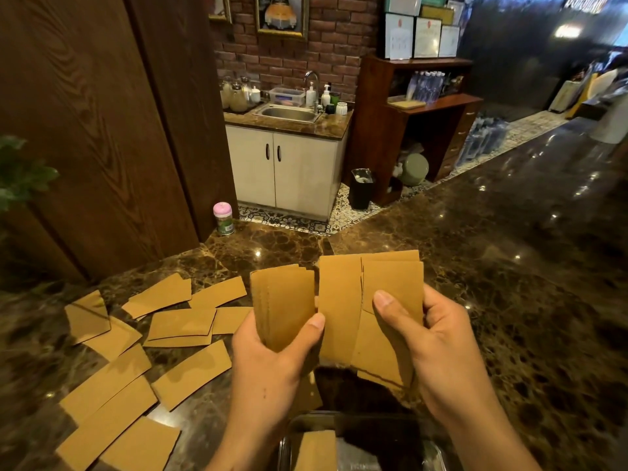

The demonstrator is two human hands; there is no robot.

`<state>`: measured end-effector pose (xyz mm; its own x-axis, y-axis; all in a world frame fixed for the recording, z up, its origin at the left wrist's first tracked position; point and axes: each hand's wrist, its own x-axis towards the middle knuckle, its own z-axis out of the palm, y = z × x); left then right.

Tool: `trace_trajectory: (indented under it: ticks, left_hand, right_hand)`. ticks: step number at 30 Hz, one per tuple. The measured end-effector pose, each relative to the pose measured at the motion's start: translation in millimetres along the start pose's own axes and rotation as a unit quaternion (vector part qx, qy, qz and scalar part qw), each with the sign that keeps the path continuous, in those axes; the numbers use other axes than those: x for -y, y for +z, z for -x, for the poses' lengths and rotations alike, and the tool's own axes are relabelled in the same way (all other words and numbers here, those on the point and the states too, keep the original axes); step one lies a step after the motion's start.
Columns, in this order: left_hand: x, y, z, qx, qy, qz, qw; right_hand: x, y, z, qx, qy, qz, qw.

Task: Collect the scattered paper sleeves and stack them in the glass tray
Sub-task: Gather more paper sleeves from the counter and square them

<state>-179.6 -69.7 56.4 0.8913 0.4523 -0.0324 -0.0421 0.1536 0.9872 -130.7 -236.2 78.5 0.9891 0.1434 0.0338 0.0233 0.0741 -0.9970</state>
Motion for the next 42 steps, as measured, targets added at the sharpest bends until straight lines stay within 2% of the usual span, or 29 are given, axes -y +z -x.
trace_trajectory:
  ticks: [2,5,8,11,13,16,19,21,24,27,29,31,33,36,37,40,42]
  left_hand:
    - [-0.6,4.5,1.1,0.017,0.050,-0.065,0.996]
    - [-4.3,14.8,5.1,0.065,0.062,-0.077,0.993]
    - [-1.6,19.2,8.6,0.108,-0.038,0.014,0.993]
    - [-0.3,14.9,10.6,0.149,-0.158,0.114,0.969]
    - [0.9,8.0,8.8,0.167,-0.179,0.126,0.961]
    - [-1.3,-0.3,5.7,0.198,-0.174,0.118,0.957]
    - [-5.9,-2.3,4.2,0.160,-0.153,0.137,0.966]
    - [-7.4,-2.7,3.1,0.105,-0.150,0.151,0.971]
    - [-7.9,-4.8,-0.1,0.035,-0.155,0.166,0.973]
    - [-10.1,-7.0,-1.5,0.052,-0.144,0.147,0.977]
    - [-10.8,-6.7,0.0,0.084,-0.136,0.113,0.981]
    - [-10.8,-6.2,1.6,0.112,-0.131,0.100,0.980]
    - [-12.0,-6.3,2.7,0.127,-0.132,0.128,0.975]
    - [-15.1,-5.6,3.9,0.109,-0.134,0.168,0.971]
    - [-15.6,-5.7,3.7,0.102,-0.128,0.163,0.973]
    - [-14.3,-4.9,1.8,0.092,-0.104,0.134,0.981]
    - [-14.2,-4.4,1.3,0.093,-0.106,0.140,0.980]
  right_hand:
    - [-0.3,3.8,3.1,-0.014,-0.026,0.032,0.999]
    - [-3.9,11.9,8.0,-0.006,-0.026,0.010,1.000]
    - [-7.2,16.1,6.8,0.032,-0.001,-0.011,0.999]
    - [-6.2,10.5,0.3,0.040,-0.011,0.012,0.999]
    - [-0.8,0.7,-6.3,0.058,-0.040,0.075,0.995]
    - [10.5,-9.9,-12.9,0.110,-0.042,0.055,0.991]
    - [14.3,-15.2,-14.6,0.083,-0.075,0.057,0.992]
    - [13.6,-17.9,-12.3,0.082,-0.070,0.072,0.992]
    - [11.9,-24.6,-8.0,0.151,-0.026,0.113,0.982]
    - [15.0,-27.4,-7.3,0.205,0.001,0.144,0.968]
    - [18.7,-25.9,-9.0,0.241,-0.010,0.182,0.953]
    - [21.9,-20.7,-9.0,0.271,-0.017,0.175,0.946]
    - [21.0,-16.0,-9.1,0.235,-0.032,0.143,0.961]
    - [14.2,-14.1,-8.0,0.150,-0.034,0.098,0.983]
    - [13.0,-13.8,-7.1,0.149,-0.020,0.094,0.984]
    - [7.9,-11.6,-0.9,0.215,0.040,0.086,0.972]
    - [3.5,-7.4,1.4,0.195,0.041,0.078,0.977]
